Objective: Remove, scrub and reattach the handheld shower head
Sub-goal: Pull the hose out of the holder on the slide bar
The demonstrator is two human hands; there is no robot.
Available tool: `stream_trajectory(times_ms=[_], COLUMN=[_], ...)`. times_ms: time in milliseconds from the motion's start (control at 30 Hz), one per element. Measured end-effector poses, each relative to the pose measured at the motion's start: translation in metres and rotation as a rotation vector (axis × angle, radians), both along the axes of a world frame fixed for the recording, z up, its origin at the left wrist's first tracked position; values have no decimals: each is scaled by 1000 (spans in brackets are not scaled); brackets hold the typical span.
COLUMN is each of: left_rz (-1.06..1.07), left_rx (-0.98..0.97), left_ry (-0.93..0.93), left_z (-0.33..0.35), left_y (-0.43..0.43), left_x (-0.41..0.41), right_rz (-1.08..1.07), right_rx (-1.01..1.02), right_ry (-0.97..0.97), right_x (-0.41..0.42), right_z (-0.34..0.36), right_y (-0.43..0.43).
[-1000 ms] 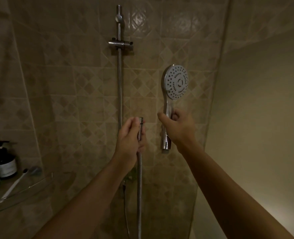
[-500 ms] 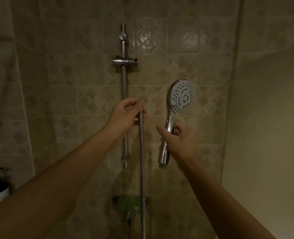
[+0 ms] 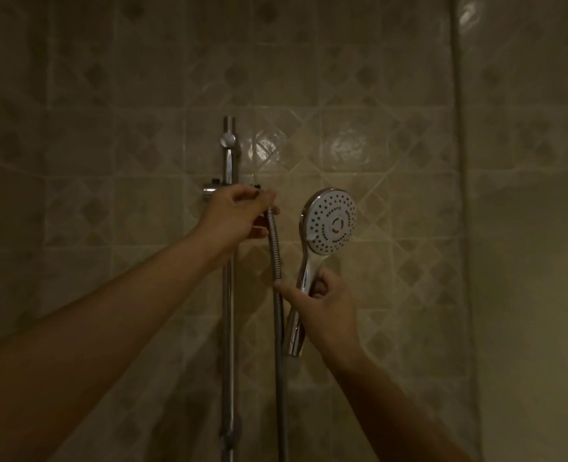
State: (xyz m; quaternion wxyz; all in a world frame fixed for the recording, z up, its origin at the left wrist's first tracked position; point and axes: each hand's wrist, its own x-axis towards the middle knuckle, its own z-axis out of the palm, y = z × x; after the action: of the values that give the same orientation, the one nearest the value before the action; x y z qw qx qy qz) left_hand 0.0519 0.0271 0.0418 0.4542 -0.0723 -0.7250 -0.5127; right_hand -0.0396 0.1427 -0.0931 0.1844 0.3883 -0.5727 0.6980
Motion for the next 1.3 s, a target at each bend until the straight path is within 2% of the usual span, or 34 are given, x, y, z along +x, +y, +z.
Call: stream_trajectory(times_ms=[200,333,600,733,833,967,1033,1300], left_rz=[4,60,344,467,566,517,520,753], left_rx=[-11,-8,-108,-156,-242,-294,-371,-741], left_ry=[23,67,121,164,176,172,162,15], left_z=[21,30,71,91,97,100,100,91], left_y=[-5,-13,-28,-36,-37,-32,-30,-41], left_x=[-25,-41,-66,-70,-74,-88,-95,-95], right_rz=[-74,-24,48,8,-5,21,19,85], right_rx=[-61,-102,-97,-77,-85,-85,-74,-69], right_ry=[-44,-23,26,29,12,-14,-2,7], right_x=[-39,-64,-100,-119,-128,-133,-134,-133], right_z=[11,22,38,29,29,30,28,24], right_y=[-26,-35,-49,-46,-42,-40,-40,-39])
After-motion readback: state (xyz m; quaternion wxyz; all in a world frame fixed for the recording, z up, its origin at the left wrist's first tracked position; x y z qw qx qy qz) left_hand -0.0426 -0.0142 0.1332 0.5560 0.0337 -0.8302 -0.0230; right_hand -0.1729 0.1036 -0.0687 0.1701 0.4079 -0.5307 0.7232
